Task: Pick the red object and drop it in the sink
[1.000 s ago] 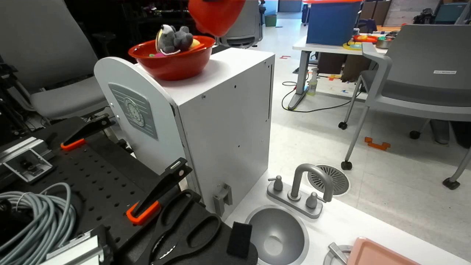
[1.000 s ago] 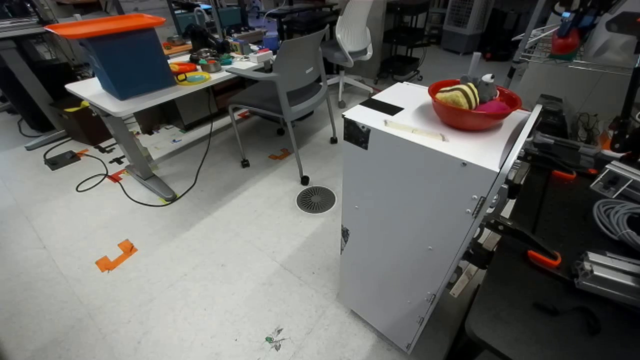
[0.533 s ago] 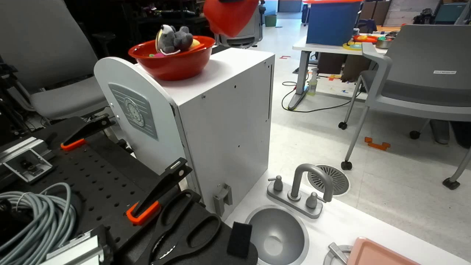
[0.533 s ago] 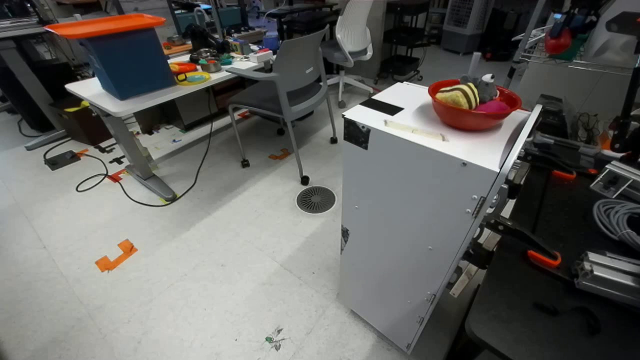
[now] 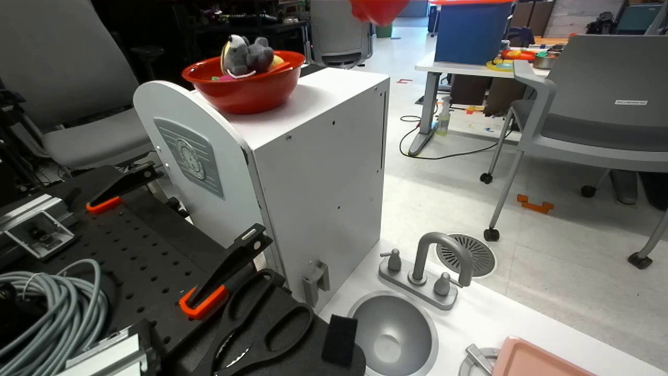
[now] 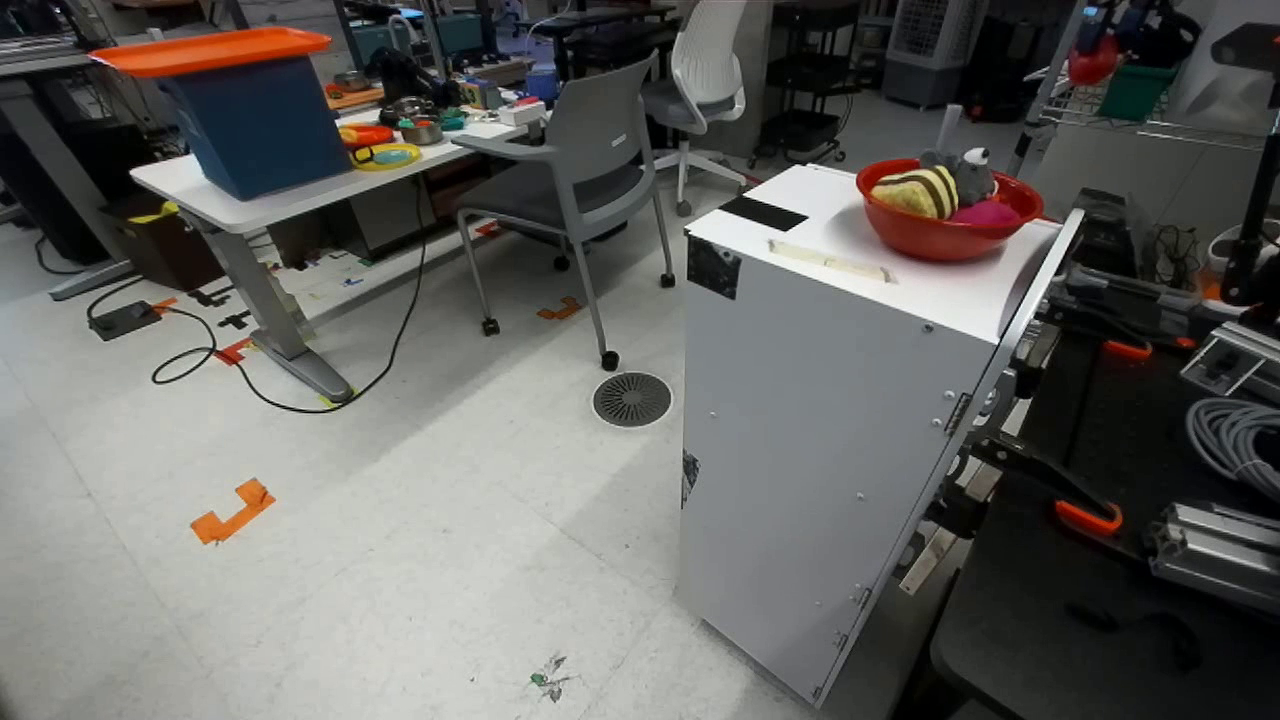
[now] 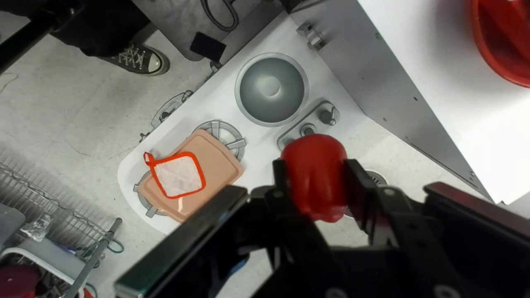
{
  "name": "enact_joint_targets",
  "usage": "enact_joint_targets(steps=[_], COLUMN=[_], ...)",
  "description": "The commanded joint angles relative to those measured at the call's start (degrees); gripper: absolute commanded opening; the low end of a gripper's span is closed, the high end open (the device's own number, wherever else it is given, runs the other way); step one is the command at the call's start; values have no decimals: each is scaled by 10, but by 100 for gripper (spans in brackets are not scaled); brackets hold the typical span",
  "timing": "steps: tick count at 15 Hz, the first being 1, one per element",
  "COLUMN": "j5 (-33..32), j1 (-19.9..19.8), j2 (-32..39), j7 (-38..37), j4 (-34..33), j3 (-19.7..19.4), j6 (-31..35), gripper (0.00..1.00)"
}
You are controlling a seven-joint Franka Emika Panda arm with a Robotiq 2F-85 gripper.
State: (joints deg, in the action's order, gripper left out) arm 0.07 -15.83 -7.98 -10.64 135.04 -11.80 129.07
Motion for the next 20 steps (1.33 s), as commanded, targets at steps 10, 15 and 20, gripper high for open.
enact_joint_targets(steps=[10,15,20], j5=[13,23,7], j1=[-1,7,18], j2=[97,98,100], j7=[34,45,17], j4=[-106,-116,-130], j3=[-27,-23,-19], j6=[-49,-46,-46], gripper=[12,12,12])
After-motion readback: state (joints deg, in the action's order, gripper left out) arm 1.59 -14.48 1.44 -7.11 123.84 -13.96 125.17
